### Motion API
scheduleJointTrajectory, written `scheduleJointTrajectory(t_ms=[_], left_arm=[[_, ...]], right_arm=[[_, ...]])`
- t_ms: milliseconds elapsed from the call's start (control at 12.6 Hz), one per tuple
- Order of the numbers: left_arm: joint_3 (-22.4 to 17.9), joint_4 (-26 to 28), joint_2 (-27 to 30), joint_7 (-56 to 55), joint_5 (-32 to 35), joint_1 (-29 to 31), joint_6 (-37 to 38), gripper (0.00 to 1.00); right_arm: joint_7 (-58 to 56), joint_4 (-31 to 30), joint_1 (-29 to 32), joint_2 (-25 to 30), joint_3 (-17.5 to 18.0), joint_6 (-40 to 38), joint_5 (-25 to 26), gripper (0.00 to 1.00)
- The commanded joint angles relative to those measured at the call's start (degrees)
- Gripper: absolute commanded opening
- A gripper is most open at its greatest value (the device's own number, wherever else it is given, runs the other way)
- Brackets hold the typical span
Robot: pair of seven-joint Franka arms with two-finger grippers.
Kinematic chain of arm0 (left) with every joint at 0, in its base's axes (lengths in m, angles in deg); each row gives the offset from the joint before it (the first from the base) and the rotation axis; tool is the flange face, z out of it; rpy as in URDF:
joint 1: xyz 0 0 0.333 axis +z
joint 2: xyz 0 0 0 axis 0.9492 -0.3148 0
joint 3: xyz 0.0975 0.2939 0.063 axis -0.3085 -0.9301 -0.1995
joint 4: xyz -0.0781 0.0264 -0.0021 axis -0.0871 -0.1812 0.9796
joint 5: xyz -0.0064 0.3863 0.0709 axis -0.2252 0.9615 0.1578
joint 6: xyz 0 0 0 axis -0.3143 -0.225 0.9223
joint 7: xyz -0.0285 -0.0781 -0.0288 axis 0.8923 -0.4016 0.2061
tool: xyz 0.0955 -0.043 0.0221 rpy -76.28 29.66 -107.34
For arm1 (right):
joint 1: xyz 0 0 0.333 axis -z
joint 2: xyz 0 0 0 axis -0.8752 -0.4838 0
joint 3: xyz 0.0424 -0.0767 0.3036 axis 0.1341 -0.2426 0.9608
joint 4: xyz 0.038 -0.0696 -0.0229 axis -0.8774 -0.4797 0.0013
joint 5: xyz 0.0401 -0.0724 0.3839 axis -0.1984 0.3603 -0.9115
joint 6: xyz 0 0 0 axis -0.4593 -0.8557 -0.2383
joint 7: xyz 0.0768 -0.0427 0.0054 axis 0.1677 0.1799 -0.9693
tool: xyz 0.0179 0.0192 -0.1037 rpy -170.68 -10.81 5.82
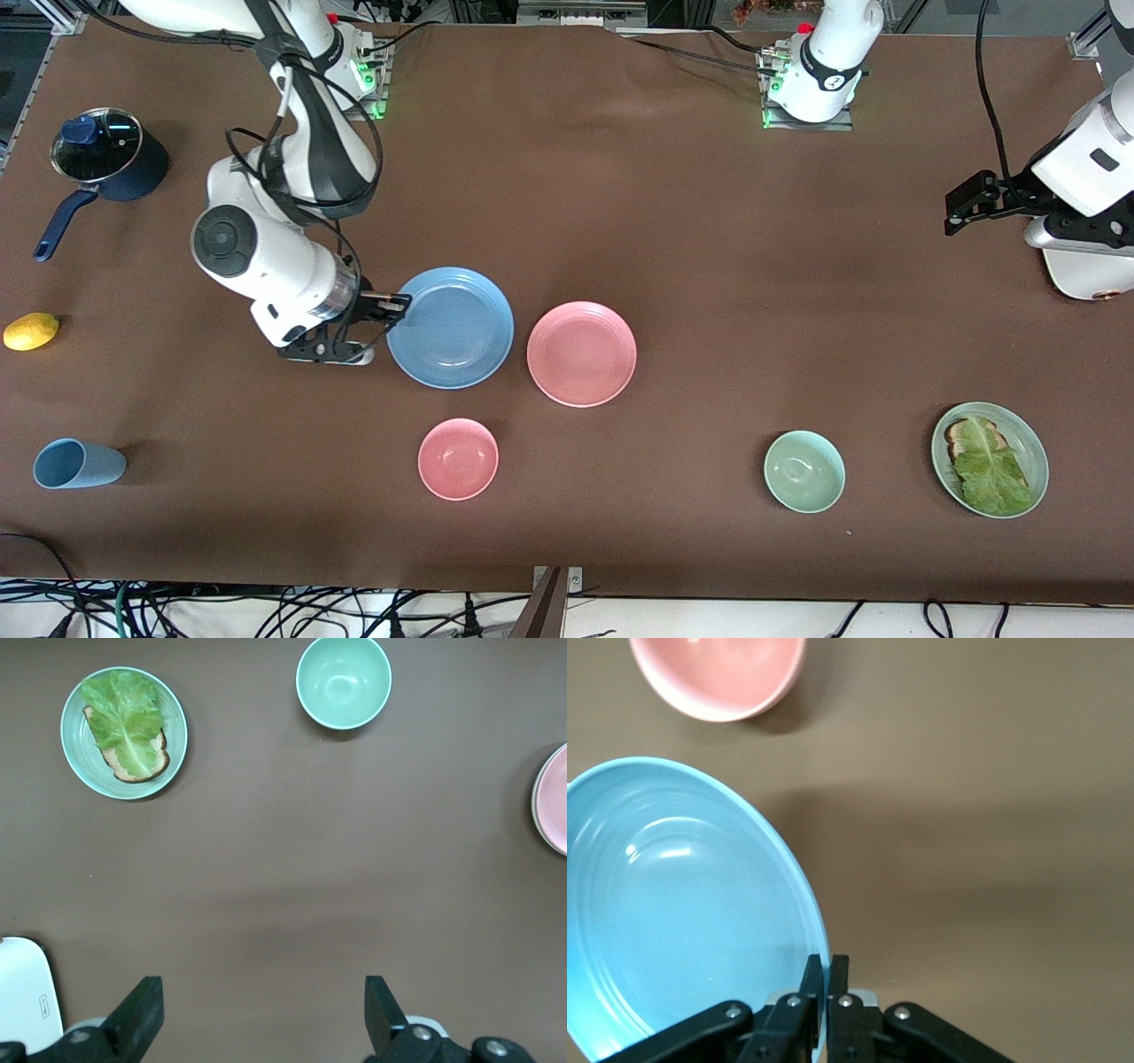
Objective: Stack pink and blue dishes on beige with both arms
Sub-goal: 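Lower the blue plate onto the pink plate with the right gripper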
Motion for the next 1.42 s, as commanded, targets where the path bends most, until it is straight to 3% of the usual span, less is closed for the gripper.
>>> scheduleJointTrajectory(t_ms=[0, 317, 475, 1345], left_arm=[[-0.1, -0.2, -0.6, 1.0, 1.2, -0.4, -0.6, 1.00], [-0.1, -0.2, -0.6, 1.1, 1.1, -0.5, -0.6, 1.00], [-0.1, -0.2, -0.6, 1.0, 1.1, -0.5, -0.6, 1.00], [-0.1, -0.3, -1.0, 1.1, 1.1, -0.6, -0.6, 1.00]], right_arm=[[10.5, 8.3, -5.5, -7.0, -0.6, 1.7, -0.1, 0.00], [25.5, 10.1, -12.1, -13.3, -0.5, 10.9, 3.1, 0.00], [31.0, 13.2, -14.5, -16.3, -0.4, 11.3, 5.0, 0.00], [36.7, 13.3, -16.2, -19.2, -0.2, 15.5, 5.2, 0.00]])
